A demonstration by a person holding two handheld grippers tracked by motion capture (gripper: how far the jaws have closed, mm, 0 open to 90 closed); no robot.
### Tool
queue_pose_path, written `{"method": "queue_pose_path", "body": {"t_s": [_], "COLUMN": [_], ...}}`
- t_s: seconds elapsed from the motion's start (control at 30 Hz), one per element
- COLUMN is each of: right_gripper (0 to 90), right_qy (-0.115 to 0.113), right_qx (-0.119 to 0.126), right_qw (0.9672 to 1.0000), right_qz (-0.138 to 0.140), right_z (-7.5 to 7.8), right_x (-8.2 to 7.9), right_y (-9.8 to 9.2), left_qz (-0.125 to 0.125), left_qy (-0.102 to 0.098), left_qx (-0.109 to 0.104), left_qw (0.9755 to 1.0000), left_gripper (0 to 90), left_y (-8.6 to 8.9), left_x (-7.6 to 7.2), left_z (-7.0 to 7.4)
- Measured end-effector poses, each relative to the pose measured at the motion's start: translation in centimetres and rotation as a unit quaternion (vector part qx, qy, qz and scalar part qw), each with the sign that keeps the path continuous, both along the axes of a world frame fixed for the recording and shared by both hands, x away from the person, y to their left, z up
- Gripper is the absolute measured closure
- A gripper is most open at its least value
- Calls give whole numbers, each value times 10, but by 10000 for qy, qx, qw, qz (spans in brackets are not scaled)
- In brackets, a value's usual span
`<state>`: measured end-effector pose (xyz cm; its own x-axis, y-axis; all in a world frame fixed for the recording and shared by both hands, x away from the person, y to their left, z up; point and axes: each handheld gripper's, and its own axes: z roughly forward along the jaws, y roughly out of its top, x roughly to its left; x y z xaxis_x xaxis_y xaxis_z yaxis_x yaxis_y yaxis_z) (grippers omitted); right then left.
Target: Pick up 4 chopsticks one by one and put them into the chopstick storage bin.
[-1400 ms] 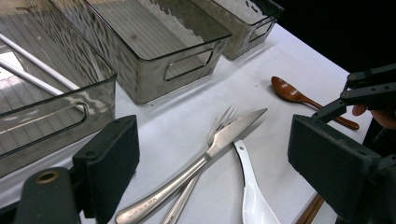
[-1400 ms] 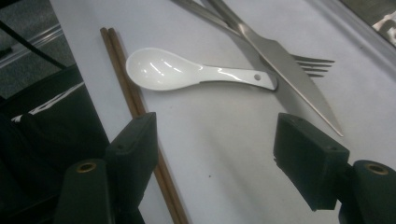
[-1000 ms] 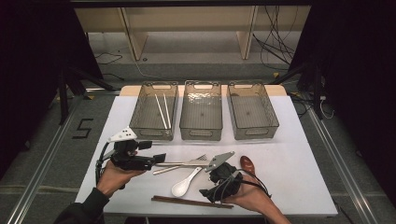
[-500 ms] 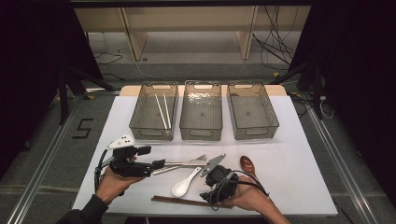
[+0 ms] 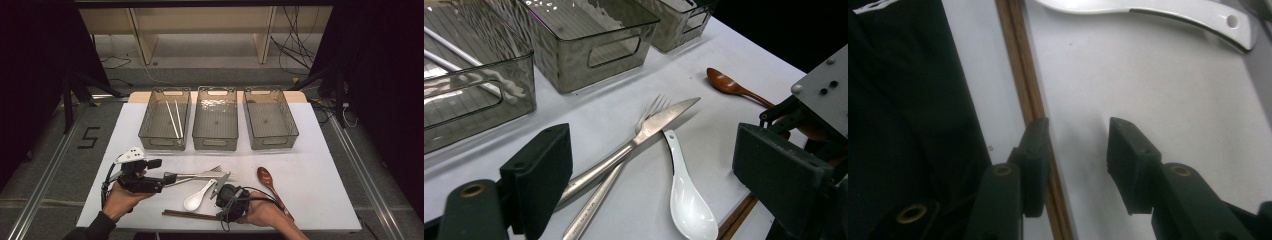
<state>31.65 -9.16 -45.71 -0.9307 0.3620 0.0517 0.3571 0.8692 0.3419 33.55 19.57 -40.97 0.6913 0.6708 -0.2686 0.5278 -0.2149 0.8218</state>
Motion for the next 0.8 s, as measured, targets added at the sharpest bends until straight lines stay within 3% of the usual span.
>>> {"method": "queue_pose_path", "body": {"t_s": [0.17, 0.27, 0.8], "right_gripper": [662, 667, 783], "right_qy": [18, 1, -128], "right_qx": [20, -42, -393], "right_qw": [9999, 9994, 9978], "right_qz": [99, 329, 524], "right_z": [-1, -1, -3], "right_x": [0, 1, 0], "right_y": [0, -1, 1], "left_qz": [-2, -9, -49], "left_qy": [22, 49, 80], "left_qx": [24, 33, 104], "left_qw": [10000, 10000, 9999], "left_gripper": [157, 157, 157], "left_y": [-1, -1, -1], "left_x": [0, 1, 2], "left_z": [-1, -2, -3]}}
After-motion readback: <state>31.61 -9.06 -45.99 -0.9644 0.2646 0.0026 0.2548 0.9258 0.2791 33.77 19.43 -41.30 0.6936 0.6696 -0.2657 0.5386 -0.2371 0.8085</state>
